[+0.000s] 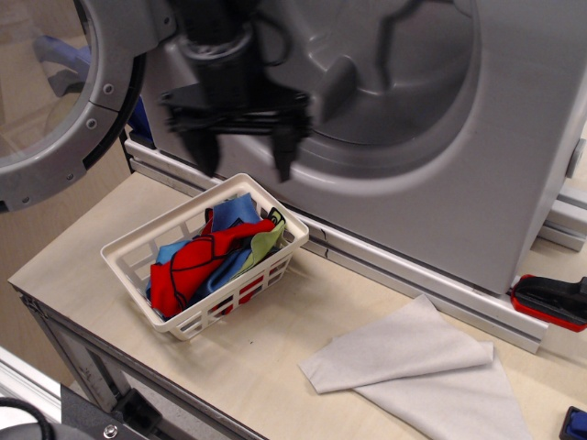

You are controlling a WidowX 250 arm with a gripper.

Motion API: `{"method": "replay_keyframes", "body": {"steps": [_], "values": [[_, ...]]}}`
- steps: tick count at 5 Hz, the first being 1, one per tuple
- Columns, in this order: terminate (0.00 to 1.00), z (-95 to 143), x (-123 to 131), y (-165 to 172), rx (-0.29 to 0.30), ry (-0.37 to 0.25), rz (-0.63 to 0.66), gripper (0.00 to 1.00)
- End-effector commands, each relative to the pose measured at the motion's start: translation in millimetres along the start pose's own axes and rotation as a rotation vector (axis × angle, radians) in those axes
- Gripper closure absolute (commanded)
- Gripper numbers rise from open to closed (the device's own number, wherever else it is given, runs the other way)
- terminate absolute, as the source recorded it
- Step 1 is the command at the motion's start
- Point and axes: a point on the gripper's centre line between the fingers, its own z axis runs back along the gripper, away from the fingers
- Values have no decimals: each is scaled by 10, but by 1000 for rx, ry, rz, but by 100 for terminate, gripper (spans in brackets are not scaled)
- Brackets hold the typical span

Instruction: Put clothes in laundry machine

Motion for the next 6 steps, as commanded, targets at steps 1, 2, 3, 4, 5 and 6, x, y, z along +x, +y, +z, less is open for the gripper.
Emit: {"method": "replay_keyframes", "body": {"steps": [1,2,3,4,5,6], "values": [[0,-180,-48,497,28,-36,205,0],[0,-267,-110,560,31,-2,253,0],[0,-391,-186,547,17,11,312,0],[0,-519,-219,503,15,12,359,0],[0,-694,-252,463,33,-3,410,0],[0,-837,-254,410,37,15,440,0]]}}
